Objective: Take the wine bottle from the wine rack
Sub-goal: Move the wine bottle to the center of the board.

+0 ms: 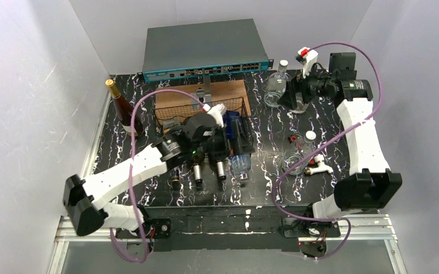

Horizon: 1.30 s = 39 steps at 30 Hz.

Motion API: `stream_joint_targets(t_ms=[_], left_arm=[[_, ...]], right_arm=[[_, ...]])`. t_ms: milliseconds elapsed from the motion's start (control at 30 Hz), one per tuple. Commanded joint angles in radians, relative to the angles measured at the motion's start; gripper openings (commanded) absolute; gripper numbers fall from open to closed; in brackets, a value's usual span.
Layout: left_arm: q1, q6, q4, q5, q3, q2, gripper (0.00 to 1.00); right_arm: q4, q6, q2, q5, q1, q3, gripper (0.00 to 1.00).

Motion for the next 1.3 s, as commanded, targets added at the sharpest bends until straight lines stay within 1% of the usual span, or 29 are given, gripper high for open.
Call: stream_joint_targets(t_ms=[0, 133, 233, 267, 300, 533, 800, 967, 1200, 1267], left_arm=[[-0.007, 0.187, -0.040, -0.120, -0.126, -0.196, 0.98], [-0.007, 0.264, -0.123, -0.249, -0.189, -0.333, 0.98], [-0.007, 0.305, -0.157, -0.315, -0.241, -0.433, 0.98], [-0.007, 0.309, -0.168, -0.336, -0.258, -0.474, 0.98], [-0.007, 0.320, -0.189, -0.391, -0.307, -0.547, 0.98], [-0.005, 0.295, -0.212, -0.472, -0.409, -0.713, 0.98], [-0.005, 0.246, -0.238, -0.491, -0.471, -0.807, 0.98], [-0.005, 0.224, -0.251, -0.505, -0.496, -0.842, 0.98], [-0.005, 0.206, -0.269, -0.507, -0.508, -0.866, 0.98], [-0.005, 0.198, -0.275, -0.508, -0.513, -0.876, 0.98]], right_arm=[[-0.091, -0.050, -0.124, 0.061, -0.005, -0.085, 0.98], [-0.117, -0.051, -0.218, 0.125, -0.004, -0.107, 0.98], [-0.145, -0.057, -0.267, 0.187, -0.005, -0.117, 0.98], [-0.157, -0.059, -0.282, 0.207, -0.005, -0.123, 0.98], [-0.181, -0.068, -0.329, 0.255, -0.005, -0.152, 0.99], [-0.234, -0.081, -0.421, 0.358, -0.005, -0.227, 0.98], [-0.219, -0.071, -0.485, 0.449, -0.006, -0.344, 0.98], [-0.198, -0.065, -0.501, 0.473, -0.006, -0.407, 0.98], [-0.161, -0.042, -0.469, 0.448, -0.007, -0.436, 0.98], [-0.155, -0.037, -0.458, 0.433, -0.007, -0.439, 0.95]])
